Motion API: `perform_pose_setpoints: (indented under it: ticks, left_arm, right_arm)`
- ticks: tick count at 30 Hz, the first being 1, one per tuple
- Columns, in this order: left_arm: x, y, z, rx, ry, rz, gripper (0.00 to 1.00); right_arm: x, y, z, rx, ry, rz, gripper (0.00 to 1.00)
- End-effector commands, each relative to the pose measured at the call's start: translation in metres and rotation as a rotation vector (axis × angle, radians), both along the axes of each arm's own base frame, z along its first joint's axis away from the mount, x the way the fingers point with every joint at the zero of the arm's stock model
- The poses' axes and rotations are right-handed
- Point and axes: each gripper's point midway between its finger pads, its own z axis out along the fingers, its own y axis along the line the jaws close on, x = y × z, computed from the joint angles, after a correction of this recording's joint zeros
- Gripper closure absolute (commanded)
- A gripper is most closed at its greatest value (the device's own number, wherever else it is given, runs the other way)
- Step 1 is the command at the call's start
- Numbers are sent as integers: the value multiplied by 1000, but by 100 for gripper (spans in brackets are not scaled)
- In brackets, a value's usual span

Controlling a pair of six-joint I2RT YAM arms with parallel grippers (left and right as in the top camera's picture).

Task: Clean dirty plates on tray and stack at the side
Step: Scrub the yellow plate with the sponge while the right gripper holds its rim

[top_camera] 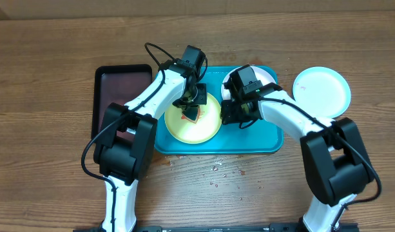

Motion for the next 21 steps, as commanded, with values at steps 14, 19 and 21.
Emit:
perform_pose_setpoints:
  ticks: [14,19,21]
  left_arm:
    - [-4,-8,-1,-40,42,88,96]
    - [1,-9,11,-57,21,126,96]
    - [1,-9,11,-60,22,144,96]
  right_arm:
    - [-4,17,-12,-163,-114,68,96]
    - [10,22,-7,-134,-162,39,96]
    - [18,22,-3,-129,-185,2,96]
